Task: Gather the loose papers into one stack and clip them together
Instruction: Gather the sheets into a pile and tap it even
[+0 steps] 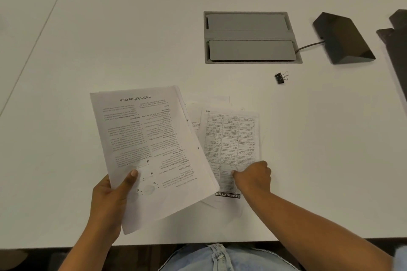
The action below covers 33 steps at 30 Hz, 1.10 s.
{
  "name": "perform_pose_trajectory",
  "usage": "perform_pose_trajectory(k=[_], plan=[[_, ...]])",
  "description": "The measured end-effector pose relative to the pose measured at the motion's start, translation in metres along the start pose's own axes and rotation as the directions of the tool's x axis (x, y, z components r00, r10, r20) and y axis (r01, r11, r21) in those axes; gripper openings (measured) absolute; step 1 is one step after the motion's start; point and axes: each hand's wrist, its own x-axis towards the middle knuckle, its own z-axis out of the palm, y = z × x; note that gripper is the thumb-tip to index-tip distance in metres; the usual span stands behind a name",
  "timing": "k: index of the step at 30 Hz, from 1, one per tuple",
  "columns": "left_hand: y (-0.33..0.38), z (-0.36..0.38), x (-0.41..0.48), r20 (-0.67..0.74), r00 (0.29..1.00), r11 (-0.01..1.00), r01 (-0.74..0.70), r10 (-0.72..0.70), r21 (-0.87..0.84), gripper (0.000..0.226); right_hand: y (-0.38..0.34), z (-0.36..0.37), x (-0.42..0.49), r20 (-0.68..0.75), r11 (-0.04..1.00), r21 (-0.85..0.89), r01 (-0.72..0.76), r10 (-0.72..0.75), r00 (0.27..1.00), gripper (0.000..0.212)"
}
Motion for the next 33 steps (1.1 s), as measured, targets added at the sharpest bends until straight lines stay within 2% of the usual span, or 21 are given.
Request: perform_pose_trajectory(k=[3,7,11,14,18,22,26,29,33], plan=[[0.001,0.003,-0.001,0.005,1.0,1.0,0.001,-0.001,0.001,0.011,0.002,-0.001,0.007,0.02,0.997,0.075,0.03,-0.032,0.999,0.081],[0.001,0.003,-0.001,0.004,1.0,1.0,0.001,-0.001,-0.007,0.011,0.01,-0.004,0.019,0.033,0.949,0.315,-0.012,0.002,0.999,0.076],[0.001,0.001,0.002,0.004,1.0,1.0,-0.013,0.013,-0.005,0.012,0.022,-0.02,0.027,0.111,0.913,0.409,-0.01,-0.039,0.993,0.037],[0.001,-0.002,0.006,0.006,1.0,0.999,-0.029,0.029,0.014,0.012,0.032,-0.046,0.033,0.112,0.89,0.449,0.077,-0.142,0.983,0.024],[0.002,-0.005,0.013,-0.008,0.997,0.994,-0.081,0.081,0.069,0.018,0.051,-0.093,0.041,0.027,0.851,0.476,0.222,-0.267,0.963,0.014],[0.003,-0.004,0.021,0.013,0.992,0.981,-0.124,0.124,0.147,0.019,0.062,-0.147,0.04,0.028,0.719,0.665,0.202,-0.294,0.955,0.021],[0.008,0.012,0.021,0.109,0.987,0.973,-0.139,0.12,0.186,0.008,0.056,-0.179,0.024,0.111,0.556,0.82,0.135,-0.385,0.916,0.03],[0.014,0.037,0.01,0.222,0.971,0.984,-0.115,0.083,0.136,0.012,0.046,-0.174,0.008,0.167,0.539,0.835,0.115,-0.446,0.879,0.034],[0.022,0.071,-0.006,0.362,0.932,0.998,-0.048,0.035,0.029,0.037,0.033,-0.151,-0.008,0.221,0.566,0.817,0.111,-0.485,0.846,0.045]])
